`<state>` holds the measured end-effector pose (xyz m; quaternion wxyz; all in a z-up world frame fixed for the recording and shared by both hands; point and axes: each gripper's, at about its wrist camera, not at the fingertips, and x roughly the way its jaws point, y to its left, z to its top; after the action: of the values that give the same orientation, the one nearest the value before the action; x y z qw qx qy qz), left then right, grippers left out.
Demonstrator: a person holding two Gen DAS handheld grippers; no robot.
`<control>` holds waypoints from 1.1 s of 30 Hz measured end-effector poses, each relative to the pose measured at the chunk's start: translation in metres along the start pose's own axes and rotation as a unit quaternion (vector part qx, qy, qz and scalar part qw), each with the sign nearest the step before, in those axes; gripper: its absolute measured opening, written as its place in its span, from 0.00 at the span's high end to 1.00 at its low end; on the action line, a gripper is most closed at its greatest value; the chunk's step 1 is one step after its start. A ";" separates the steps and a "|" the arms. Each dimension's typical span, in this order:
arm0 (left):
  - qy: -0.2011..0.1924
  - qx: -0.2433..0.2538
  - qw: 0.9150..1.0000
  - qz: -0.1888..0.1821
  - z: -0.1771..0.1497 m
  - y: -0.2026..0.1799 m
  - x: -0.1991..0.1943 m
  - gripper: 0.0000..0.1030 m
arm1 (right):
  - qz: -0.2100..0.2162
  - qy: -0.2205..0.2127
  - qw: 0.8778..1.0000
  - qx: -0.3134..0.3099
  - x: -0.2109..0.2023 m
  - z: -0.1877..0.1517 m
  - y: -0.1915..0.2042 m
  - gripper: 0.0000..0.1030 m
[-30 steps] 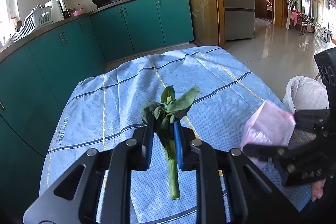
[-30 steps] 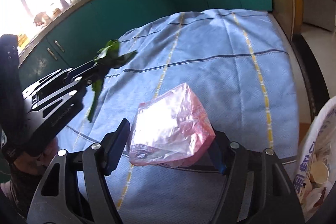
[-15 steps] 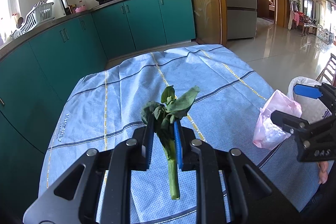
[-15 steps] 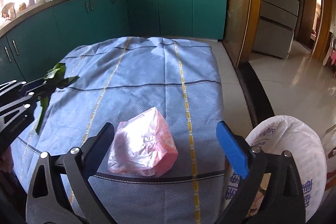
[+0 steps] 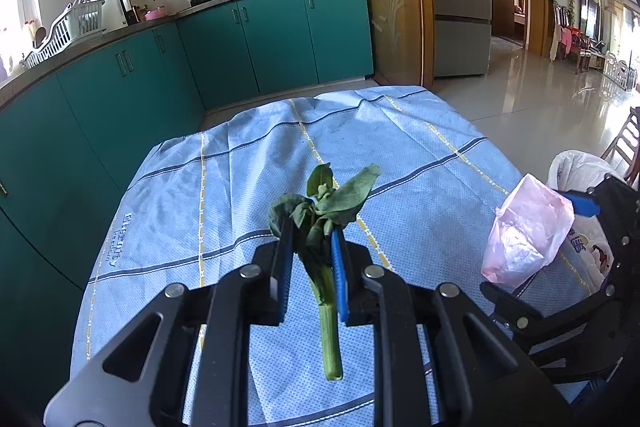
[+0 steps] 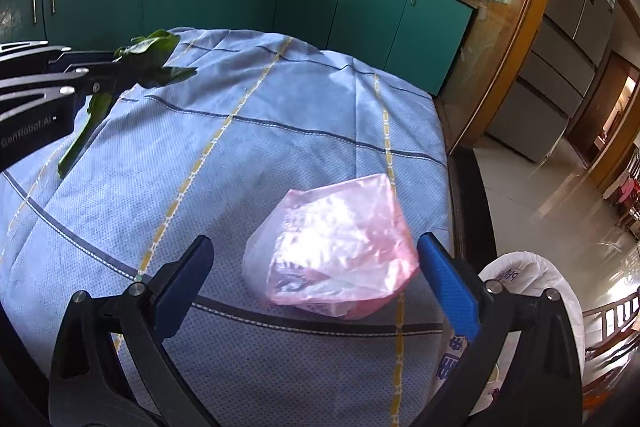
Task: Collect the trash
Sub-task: 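Close the right tool on the pink bag while the left tool holds the stalk, then lift the pink bag and stalk and carry both tools over the bin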
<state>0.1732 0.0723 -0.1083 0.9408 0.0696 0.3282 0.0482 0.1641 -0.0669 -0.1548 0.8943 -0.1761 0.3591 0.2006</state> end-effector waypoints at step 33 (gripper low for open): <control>0.014 -0.004 1.000 0.000 -0.007 0.004 0.004 0.82 | 0.066 -0.043 0.996 0.043 -0.022 0.006 0.000 0.34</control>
<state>0.1715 0.0777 -0.1151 0.9365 0.0653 0.3409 0.0505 0.1526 -0.0691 -0.1347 0.9006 -0.1047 0.3390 0.2512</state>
